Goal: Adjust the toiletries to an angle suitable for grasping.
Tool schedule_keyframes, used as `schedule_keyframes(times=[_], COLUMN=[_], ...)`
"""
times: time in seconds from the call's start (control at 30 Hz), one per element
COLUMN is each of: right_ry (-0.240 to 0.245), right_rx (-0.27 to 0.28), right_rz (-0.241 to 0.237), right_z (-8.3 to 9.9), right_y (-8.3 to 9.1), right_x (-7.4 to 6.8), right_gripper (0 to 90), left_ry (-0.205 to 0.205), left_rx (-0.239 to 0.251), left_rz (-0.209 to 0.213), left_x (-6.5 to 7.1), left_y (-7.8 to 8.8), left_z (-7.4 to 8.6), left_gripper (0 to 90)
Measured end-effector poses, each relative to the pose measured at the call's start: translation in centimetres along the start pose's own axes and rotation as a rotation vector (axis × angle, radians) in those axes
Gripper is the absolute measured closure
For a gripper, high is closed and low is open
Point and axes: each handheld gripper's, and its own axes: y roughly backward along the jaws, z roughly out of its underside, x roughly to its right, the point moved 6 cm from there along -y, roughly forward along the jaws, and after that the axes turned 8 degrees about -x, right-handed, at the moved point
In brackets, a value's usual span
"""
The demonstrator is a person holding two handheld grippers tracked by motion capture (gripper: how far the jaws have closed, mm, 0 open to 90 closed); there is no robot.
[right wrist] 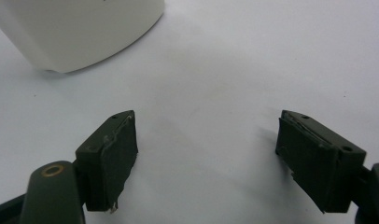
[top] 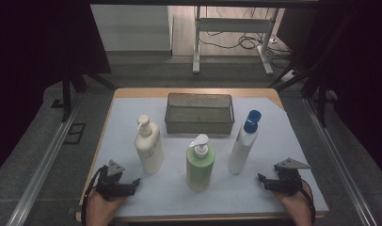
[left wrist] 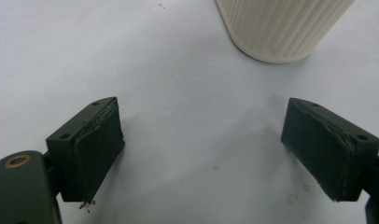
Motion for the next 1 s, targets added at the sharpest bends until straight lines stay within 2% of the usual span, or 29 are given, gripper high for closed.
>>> schedule_keyframes(times=[0.17,0.83,0.9,0.93,1.0], right_ry=[0.010,0.013,0.002,-0.013,-0.021], right_rx=[-0.004,-0.013,-0.020,-0.026,-0.034], right_rz=[-0.006,-0.007,-0.003,0.011,0.017], right_z=[-0.01,-0.08,-0.14,-0.24,-0.33], right_y=[-0.05,-0.05,-0.05,0.05,0.14], right_x=[-0.06,-0.10,-0.13,-0.03,0.16], right_gripper=[17.4,17.3,18.5,23.5,26.0], left_ry=[0.004,0.004,0.004,0.005,0.005], left_rx=[0.003,0.003,0.003,0.004,0.004], left_rz=[0.002,0.004,0.005,0.004,0.005], left_x=[-0.03,-0.04,-0.04,-0.04,-0.04], left_y=[-0.01,-0.01,-0.01,-0.02,-0.01], left_z=[0.00,0.01,0.01,0.01,0.01], left_gripper=[12.1,12.2,12.2,12.2,12.2])
